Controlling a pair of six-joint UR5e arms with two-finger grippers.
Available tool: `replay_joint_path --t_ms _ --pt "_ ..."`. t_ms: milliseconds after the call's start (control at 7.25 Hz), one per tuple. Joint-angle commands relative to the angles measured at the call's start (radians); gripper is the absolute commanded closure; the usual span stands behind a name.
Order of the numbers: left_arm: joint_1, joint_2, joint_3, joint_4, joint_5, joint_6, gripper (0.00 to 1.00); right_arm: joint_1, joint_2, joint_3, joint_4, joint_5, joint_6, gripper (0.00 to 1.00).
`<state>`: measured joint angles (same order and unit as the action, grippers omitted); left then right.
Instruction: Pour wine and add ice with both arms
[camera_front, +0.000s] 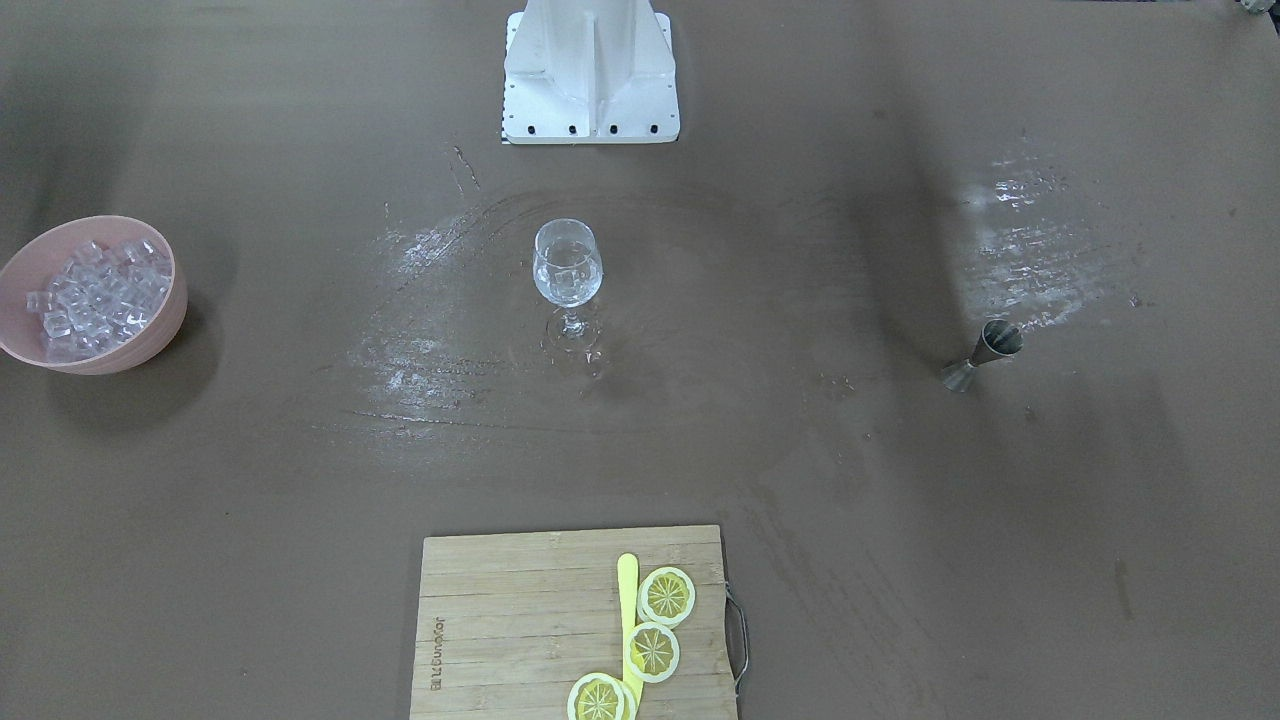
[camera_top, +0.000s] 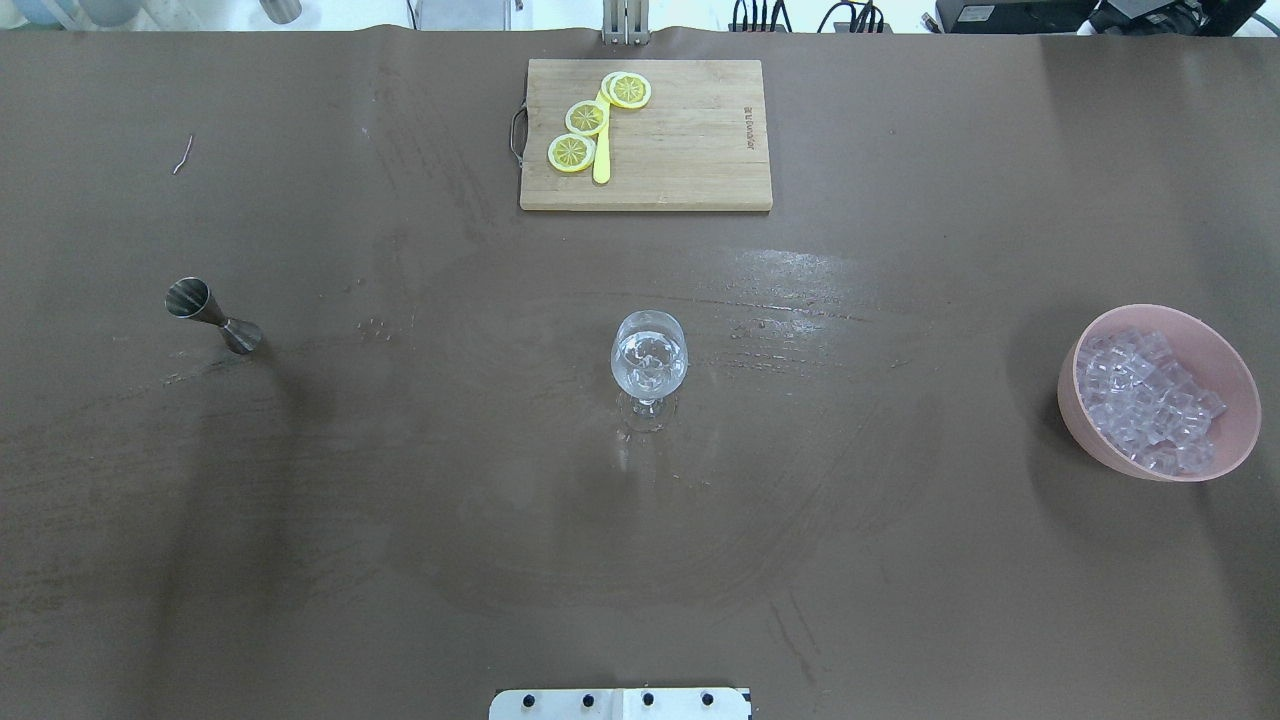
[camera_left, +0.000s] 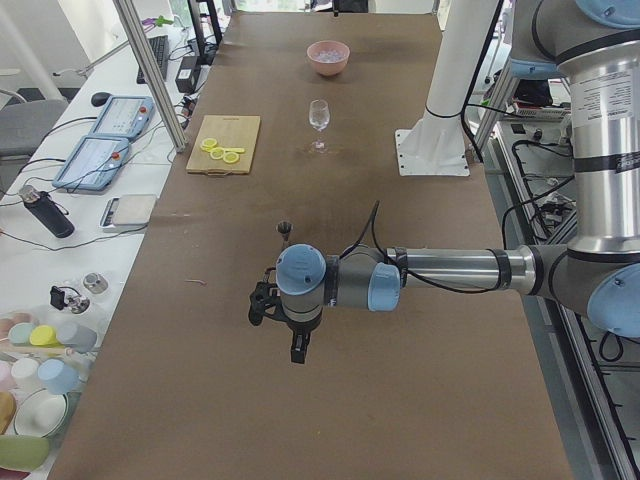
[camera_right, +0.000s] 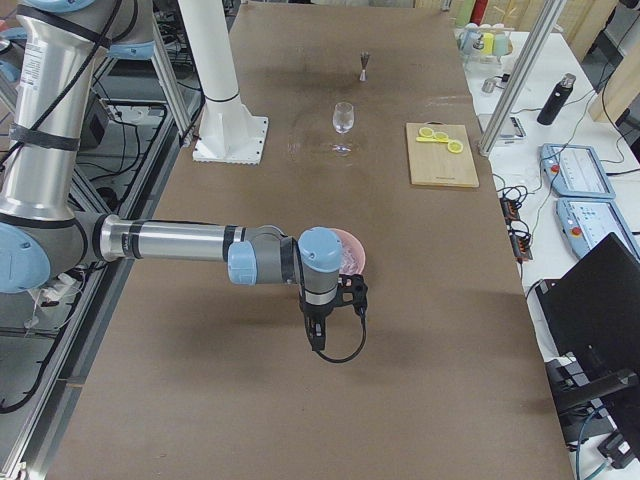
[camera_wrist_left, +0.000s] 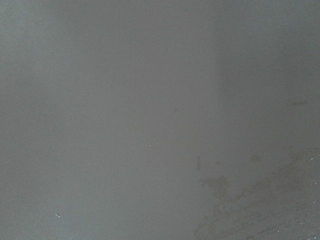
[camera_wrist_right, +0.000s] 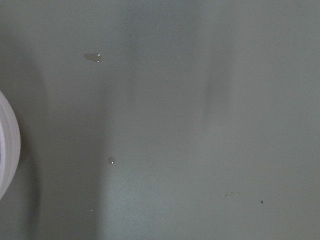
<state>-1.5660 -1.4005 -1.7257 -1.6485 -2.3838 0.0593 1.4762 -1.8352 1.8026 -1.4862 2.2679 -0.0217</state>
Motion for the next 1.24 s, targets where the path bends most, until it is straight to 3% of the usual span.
replay_joint_path --t_ms 0,1103 --pt "0.001 -0.002 0.000 -0.001 0.000 0.001 0.02 0.010 0.004 0.001 0.003 0.006 -0.006 0.00" --pt "0.004 0.000 0.008 -0.001 0.000 0.002 0.02 0.030 0.004 0.024 0.003 0.009 -0.003 0.00"
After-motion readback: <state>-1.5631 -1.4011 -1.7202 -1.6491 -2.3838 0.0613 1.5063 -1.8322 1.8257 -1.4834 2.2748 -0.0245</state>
